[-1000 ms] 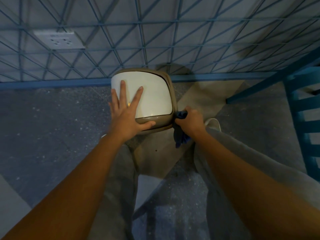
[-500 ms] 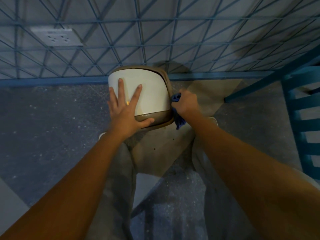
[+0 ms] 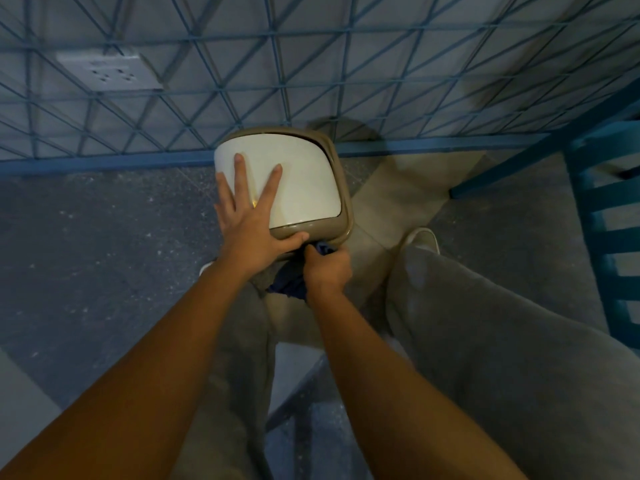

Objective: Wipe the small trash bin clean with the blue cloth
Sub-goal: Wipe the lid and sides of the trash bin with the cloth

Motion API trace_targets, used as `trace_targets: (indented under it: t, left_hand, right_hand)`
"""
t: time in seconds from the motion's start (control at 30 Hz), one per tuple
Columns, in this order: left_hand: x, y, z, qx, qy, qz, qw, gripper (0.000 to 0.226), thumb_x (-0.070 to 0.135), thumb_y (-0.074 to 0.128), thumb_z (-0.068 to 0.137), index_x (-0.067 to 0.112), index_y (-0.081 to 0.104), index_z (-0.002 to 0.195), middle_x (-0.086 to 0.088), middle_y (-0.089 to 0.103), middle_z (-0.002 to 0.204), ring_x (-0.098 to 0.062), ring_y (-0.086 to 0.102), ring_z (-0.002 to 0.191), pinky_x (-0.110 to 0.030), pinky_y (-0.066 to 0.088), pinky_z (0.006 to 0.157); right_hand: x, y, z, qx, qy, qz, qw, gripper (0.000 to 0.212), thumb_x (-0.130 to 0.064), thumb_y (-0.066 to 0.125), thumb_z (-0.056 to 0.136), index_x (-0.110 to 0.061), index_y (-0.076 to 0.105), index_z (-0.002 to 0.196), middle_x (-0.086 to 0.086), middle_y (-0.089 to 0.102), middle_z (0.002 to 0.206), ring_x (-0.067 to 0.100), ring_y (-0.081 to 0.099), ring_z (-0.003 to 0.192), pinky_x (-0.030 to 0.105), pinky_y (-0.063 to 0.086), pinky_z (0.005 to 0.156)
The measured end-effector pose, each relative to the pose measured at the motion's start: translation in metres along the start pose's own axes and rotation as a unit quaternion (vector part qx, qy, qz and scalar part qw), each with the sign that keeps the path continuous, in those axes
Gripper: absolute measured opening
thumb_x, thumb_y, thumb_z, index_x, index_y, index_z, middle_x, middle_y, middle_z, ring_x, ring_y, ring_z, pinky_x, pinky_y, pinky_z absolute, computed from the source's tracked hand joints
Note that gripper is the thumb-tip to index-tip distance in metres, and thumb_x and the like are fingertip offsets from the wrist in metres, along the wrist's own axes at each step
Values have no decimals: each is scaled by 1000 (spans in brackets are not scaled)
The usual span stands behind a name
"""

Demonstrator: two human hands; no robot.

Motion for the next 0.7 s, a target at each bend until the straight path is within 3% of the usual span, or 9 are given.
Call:
trace_targets:
  t: [0.1,0.27,0.4,0.6,0.7]
  left_hand:
    - [-2,-2,0,-2,3,-9,1000,105,52,72,67,41,1,144,-9,-24,153,-40,-21,139,-60,1,114]
    - [-2,-1,0,-1,8,-13,1000,104,52,71,68,41,1,144,-9,-24,153,-40,-21,139,-61,1,114]
    - [-1,0,0,-3,1,-4,1000,103,53,69,69,40,0,144,-9,-24,153,-41,-22,139,-62,1,113]
    - [0,1,0,-2,-1,-12,1000,102,54,68,70,41,0,144,-9,-25,153,-41,-22,138,-61,1,112]
    - [0,1,0,-4,-2,-13,1000,102,55,68,70,42,-1,144,-8,-26,153,-41,-23,138,-60,1,112]
  right_hand:
    - [3,4,-2,-1,23,24,999,37,-15,67,80,-2,57,113,17,63,116,30,60,108,41,49,95]
    - [-11,-28,21,48,-22,-3,999,32,-14,66,81,1,56,107,17,63,108,30,61,101,33,48,83]
    - [-21,-36,32,74,-18,-4,997,34,-16,65,83,1,53,110,18,61,113,31,60,102,37,51,89]
    - [-17,-28,22,77,15,36,996,32,-13,62,84,2,53,110,19,61,113,30,60,103,30,45,81]
    - [-9,-17,12,62,21,43,997,33,-14,63,83,2,54,111,19,62,114,30,60,105,31,47,85]
Point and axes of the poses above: each hand's wrist, its own z-axis towards the middle knuckle, its own y-axis out of the palm, x = y × z, the point moved 2 cm from there along z, towards the middle knuckle
